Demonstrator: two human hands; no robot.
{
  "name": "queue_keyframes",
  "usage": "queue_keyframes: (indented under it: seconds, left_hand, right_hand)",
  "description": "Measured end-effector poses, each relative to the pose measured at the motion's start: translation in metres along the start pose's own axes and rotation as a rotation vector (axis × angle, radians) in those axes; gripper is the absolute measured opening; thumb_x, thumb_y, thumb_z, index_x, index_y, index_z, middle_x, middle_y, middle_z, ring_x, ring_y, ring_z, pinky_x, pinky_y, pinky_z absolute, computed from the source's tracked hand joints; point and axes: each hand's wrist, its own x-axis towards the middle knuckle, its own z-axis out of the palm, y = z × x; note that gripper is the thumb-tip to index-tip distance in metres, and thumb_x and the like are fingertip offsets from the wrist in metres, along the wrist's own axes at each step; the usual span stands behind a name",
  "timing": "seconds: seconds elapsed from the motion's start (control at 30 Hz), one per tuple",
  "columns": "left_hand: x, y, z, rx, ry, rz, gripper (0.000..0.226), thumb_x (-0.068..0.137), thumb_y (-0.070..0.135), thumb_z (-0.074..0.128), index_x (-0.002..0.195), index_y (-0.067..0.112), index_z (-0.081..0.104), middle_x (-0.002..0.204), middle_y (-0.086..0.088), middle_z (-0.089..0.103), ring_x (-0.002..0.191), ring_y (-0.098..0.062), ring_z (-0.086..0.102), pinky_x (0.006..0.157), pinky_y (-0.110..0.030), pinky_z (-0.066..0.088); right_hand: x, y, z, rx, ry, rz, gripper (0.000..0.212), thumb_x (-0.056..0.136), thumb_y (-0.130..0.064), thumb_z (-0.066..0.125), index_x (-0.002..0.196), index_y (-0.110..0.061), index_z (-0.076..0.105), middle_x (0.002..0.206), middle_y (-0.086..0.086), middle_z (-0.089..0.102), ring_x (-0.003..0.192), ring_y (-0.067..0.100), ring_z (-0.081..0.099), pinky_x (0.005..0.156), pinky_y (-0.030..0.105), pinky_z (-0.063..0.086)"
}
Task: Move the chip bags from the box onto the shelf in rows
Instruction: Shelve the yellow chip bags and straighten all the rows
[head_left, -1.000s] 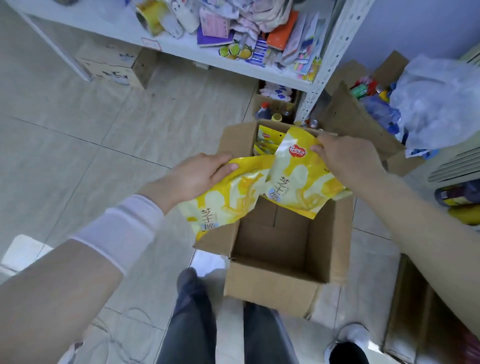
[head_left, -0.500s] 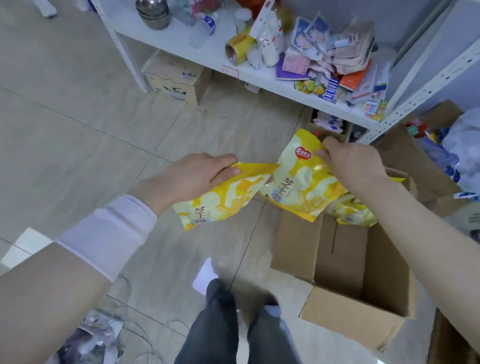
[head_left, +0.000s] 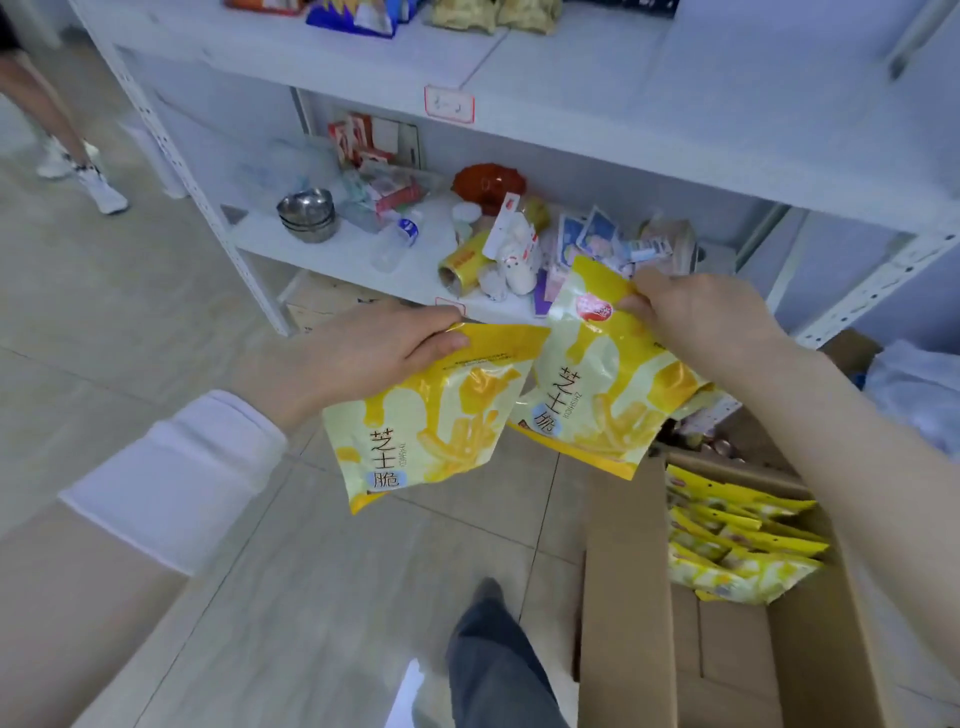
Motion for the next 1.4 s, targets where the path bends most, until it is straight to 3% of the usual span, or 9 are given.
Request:
queue_keyframes:
  seconds: [0.2,0.33,0.43,0.7,0.87,1.03,1.23,1.33,1.4]
  left_hand:
    - [0.097,-0.02,-0.066,0.066,0.06,0.059,0.027,0.092,0.048,0.023,0.073,0.03,0.032,0.06,0.008,0.04,0.059,-0.017,0.043,0.058,-0.034,0.032]
    - [0.158,-0.041,-0.103,0.106,0.119,0.105,0.038,0.09,0.057,0.022,0.08,0.026,0.041,0.072,0.005,0.052,0.07,-0.018,0.051,0.06,-0.033,0.035]
    - [0.2,-0.058,-0.13,0.095,0.163,0.135,0.056,0.087,0.066,0.016,0.083,0.018,0.045,0.063,0.003,0.049,0.06,-0.016,0.049,0.057,-0.035,0.037]
    - [0.313,-0.112,-0.192,0.226,0.146,0.276,0.027,0.078,0.054,0.016,0.067,0.031,0.025,0.056,0.009,0.037,0.052,-0.001,0.035,0.048,-0.022,0.021]
    - [0.38,-0.157,-0.231,0.179,0.27,0.452,0.043,0.084,0.062,0.015,0.08,0.025,0.036,0.052,0.009,0.037,0.048,0.0,0.036,0.046,-0.021,0.021]
    - [0.443,-0.185,-0.255,0.206,0.279,0.537,0.035,0.082,0.061,0.014,0.072,0.031,0.03,0.05,0.009,0.035,0.043,-0.002,0.034,0.045,-0.018,0.016]
    - [0.534,-0.21,-0.251,0.147,0.331,0.637,0.038,0.09,0.052,0.022,0.076,0.022,0.039,0.043,0.011,0.029,0.035,-0.002,0.031,0.04,-0.015,0.02]
    - [0.582,-0.208,-0.249,0.125,0.357,0.66,0.032,0.091,0.05,0.024,0.075,0.025,0.034,0.043,0.01,0.025,0.039,-0.005,0.038,0.037,-0.015,0.017]
    - [0.616,-0.203,-0.246,0.136,0.377,0.676,0.03,0.092,0.049,0.025,0.074,0.025,0.031,0.044,0.008,0.03,0.035,-0.003,0.029,0.04,-0.015,0.016]
  right_hand:
    - [0.075,0.071,-0.017,-0.099,0.153,0.027,0.037,0.088,-0.031,0.045,0.073,0.001,0.056,0.039,0.016,0.047,0.028,0.028,0.047,0.044,0.023,0.03]
    - [0.122,0.109,-0.028,-0.103,0.106,0.027,0.03,0.084,-0.021,0.063,0.072,0.004,0.052,0.037,0.017,0.044,0.027,0.031,0.044,0.046,0.017,0.021]
    - [0.159,0.134,-0.029,-0.12,0.065,0.055,0.028,0.083,-0.017,0.067,0.073,0.004,0.052,0.038,0.016,0.043,0.027,0.03,0.043,0.048,0.013,0.014]
    - [0.269,0.205,-0.01,-0.222,0.107,0.129,0.029,0.082,-0.016,0.068,0.072,0.005,0.051,0.038,0.016,0.044,0.029,0.031,0.044,0.048,0.016,0.018]
    - [0.34,0.243,-0.009,-0.299,0.097,0.244,0.035,0.094,-0.031,0.049,0.089,0.004,0.053,0.059,0.025,0.056,0.054,0.042,0.056,0.051,0.033,0.027]
    - [0.397,0.288,0.007,-0.323,0.077,0.309,0.039,0.097,-0.037,0.038,0.1,0.0,0.051,0.075,0.025,0.06,0.07,0.042,0.058,0.056,0.036,0.028]
    - [0.443,0.356,0.045,-0.328,0.147,0.235,0.029,0.087,-0.019,0.062,0.076,0.005,0.053,0.044,0.02,0.049,0.034,0.035,0.048,0.046,0.026,0.028]
    - [0.465,0.396,0.062,-0.312,0.147,0.173,0.03,0.087,-0.02,0.059,0.072,0.004,0.05,0.04,0.014,0.043,0.028,0.029,0.042,0.045,0.021,0.025]
    - [0.479,0.426,0.073,-0.311,0.161,0.146,0.031,0.087,-0.023,0.055,0.072,0.003,0.051,0.04,0.014,0.043,0.028,0.029,0.042,0.045,0.02,0.023]
